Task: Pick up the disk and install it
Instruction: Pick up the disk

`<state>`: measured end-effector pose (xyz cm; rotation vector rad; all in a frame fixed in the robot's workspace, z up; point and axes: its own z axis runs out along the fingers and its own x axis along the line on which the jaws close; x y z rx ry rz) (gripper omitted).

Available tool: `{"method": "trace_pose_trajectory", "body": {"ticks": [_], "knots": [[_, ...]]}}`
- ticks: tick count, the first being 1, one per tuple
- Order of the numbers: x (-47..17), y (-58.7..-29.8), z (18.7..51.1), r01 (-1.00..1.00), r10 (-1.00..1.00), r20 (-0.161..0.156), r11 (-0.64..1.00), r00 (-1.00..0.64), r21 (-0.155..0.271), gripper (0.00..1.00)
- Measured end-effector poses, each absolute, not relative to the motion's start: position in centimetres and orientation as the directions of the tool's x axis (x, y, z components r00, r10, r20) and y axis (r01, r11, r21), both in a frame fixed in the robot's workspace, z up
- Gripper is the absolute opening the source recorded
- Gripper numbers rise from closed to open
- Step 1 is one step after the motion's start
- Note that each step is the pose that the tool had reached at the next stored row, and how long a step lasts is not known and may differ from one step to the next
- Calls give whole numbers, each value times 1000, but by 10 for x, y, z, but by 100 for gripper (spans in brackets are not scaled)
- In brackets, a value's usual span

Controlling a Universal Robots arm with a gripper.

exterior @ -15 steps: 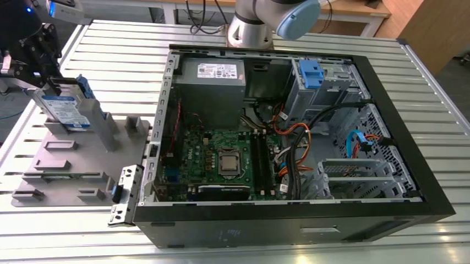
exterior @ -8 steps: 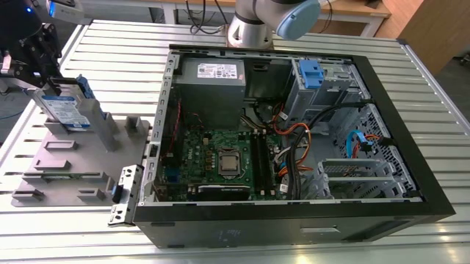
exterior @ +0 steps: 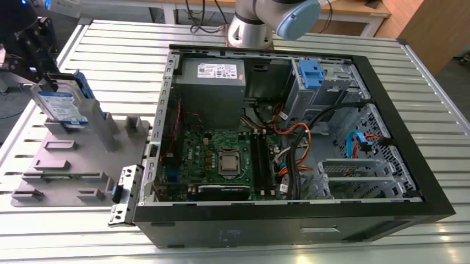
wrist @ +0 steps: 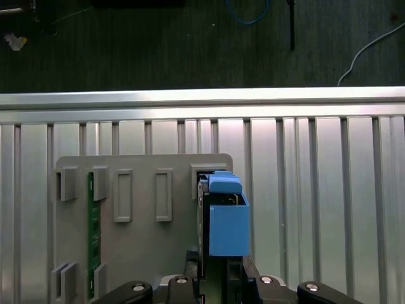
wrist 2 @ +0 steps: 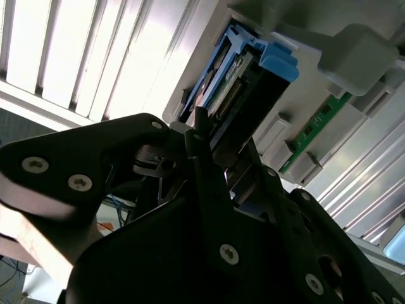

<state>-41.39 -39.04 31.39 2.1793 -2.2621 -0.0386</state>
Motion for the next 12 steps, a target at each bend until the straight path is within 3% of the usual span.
{"method": "trace_pose_trajectory", "body": {"ticks": [12], "knots": [[-414,-390,319,-999,-999,-17,40,-40,18,35]]}}
